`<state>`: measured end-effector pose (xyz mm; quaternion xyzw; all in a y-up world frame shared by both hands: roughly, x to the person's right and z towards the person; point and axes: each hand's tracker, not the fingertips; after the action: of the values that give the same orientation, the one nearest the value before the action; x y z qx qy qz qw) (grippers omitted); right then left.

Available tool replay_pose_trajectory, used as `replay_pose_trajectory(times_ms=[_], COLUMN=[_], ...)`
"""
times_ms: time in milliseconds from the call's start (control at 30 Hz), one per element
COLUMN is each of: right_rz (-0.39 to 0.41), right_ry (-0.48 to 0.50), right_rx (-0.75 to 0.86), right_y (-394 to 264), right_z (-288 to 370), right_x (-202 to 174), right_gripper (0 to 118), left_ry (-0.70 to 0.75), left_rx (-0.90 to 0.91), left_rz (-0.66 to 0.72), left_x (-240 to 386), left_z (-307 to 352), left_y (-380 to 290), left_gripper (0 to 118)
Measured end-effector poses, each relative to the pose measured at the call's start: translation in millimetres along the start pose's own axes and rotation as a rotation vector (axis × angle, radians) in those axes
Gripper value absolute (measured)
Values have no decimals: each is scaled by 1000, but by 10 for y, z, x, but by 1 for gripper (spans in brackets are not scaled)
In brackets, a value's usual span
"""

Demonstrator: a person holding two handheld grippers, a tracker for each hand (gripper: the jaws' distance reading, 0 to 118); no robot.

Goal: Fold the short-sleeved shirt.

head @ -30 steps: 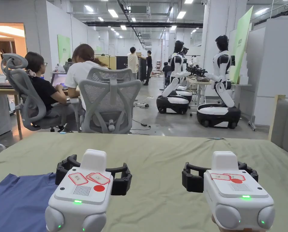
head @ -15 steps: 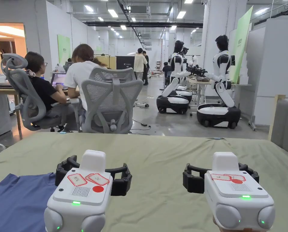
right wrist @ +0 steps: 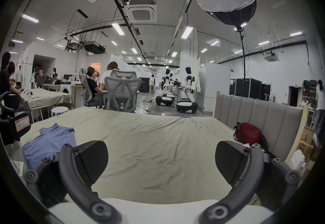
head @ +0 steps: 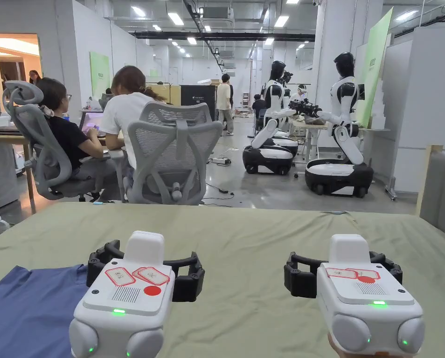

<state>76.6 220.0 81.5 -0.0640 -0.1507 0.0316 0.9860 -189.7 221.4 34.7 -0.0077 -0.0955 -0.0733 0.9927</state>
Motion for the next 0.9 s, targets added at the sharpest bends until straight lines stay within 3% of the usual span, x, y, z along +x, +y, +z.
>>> replay_pose_trajectory(times_ms=[167,200,233,300,367,467,667,767,900], right_rz=[-1,-4,-12,-30,-27,-51,-20,-10,1], right_ry=[-1,2,14,40,-54,22,43,90,246], right_rx=[-11,-16,-21,-26,-20,-40,-31,-29,-29], right_y=[-5,-6,-5,-14,-29,-24,5,34,75], right_z=[-3,-1,7,14,-4,-21,-40,-103,-148], right_x=[10,16,27,61,64,107,-56,-311,-915], right_gripper=[118,113,95,6,1,1,1,1,1], left_ry=[-10,-11,-22,-57,-56,-77,-4,55,197], left_rx=[-16,-17,-18,-18,-28,-30,-21,-51,-78], left_rz=[4,7,14,18,2,5,22,18,40], left_x=[8,10,10,9,34,42,-124,-401,-966], left_z=[-11,-10,-4,1,-35,-36,-24,30,186], left_y=[-11,-13,-11,-1,-7,-10,-25,-42,-108], left_gripper=[117,112,94,4,0,0,0,0,0])
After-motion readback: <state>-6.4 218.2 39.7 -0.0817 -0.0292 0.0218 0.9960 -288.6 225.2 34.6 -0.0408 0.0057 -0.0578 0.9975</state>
